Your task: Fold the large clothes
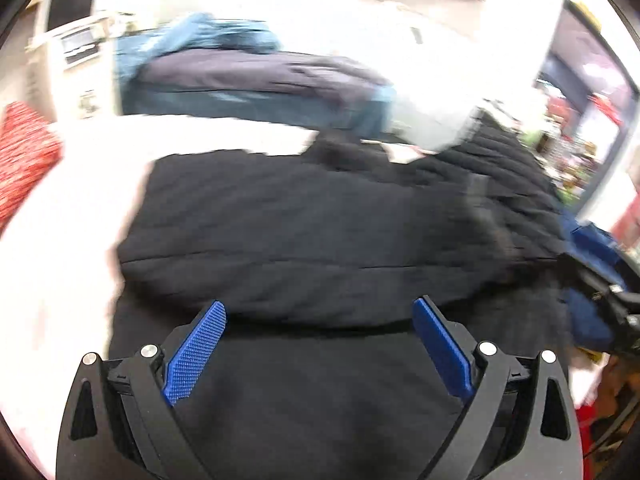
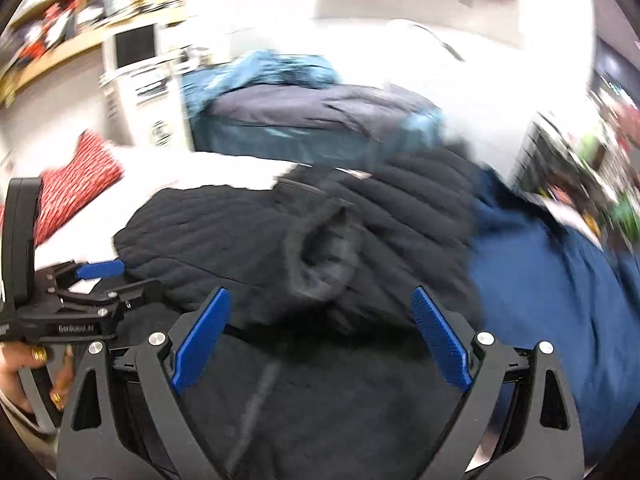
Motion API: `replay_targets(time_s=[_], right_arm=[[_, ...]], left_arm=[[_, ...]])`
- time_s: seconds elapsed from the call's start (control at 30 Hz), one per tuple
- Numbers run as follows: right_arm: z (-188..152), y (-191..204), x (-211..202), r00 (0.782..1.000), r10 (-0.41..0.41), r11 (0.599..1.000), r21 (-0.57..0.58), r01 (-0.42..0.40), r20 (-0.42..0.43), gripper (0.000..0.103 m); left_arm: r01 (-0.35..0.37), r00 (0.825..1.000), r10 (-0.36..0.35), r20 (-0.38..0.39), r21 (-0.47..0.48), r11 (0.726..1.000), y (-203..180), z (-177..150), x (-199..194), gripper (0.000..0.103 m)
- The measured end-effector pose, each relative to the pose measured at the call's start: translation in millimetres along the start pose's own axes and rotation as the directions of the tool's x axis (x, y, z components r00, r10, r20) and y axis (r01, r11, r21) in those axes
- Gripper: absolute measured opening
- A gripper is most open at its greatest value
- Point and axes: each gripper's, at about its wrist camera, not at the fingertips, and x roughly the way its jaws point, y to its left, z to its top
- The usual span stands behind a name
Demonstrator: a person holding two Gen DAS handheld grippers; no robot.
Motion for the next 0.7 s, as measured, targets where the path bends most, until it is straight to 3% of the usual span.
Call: replay_targets(time_s=[0.13,0.27,0.4,0.47,0.5,0.57,0.7], right_arm=[[11.8,58.8,24.6,0.996,0.093,0.967,-0.237,-0.093,-0.012,0.091],[10.9,79.7,60.5,0.993,0.082,0.93,-0.351,-0.107,-0.085,0.09],[9.7,46.0,104.9,0.984,-0.049,0.963,-0.27,0.001,-0.171,0.09],[6.3,13.9,124.9,0.961,-0.142,0.98,-0.173,0.102,-0.239,0.089],[4.0,-2.5,128.6,0.955,-0.137,0.988,-0.107,0.112,-0.262,0.082],[2.3,-17.8,121.5,0.969,-0.063,0.998,-0.018,0.06,-0.24,0.08],[-1.2,-6.3,100.1,0.978,-0.079,0.996,-0.06,0.068,-0.195,0.08]], left_arm=[[-0.111,0.994,0.11,-0.016,-0.084,0.99,60.0,-16.8,-9.9,0.093],[-0.163,0.986,0.157,-0.052,-0.153,0.975,96.8,-33.0,-15.8,0.093],[-0.179,0.982,0.165,-0.089,-0.18,0.967,114.6,-45.9,-17.8,0.093],[-0.182,0.981,0.165,-0.101,-0.18,0.967,117.8,-49.6,-14.5,0.093],[-0.181,0.981,0.165,-0.106,-0.178,0.967,118.3,-52.5,-13.7,0.093],[-0.185,0.978,0.165,-0.124,-0.165,0.969,118.5,-59.8,-11.9,0.093],[-0.177,0.978,0.155,-0.143,-0.163,0.971,119.0,-64.9,-5.2,0.093]])
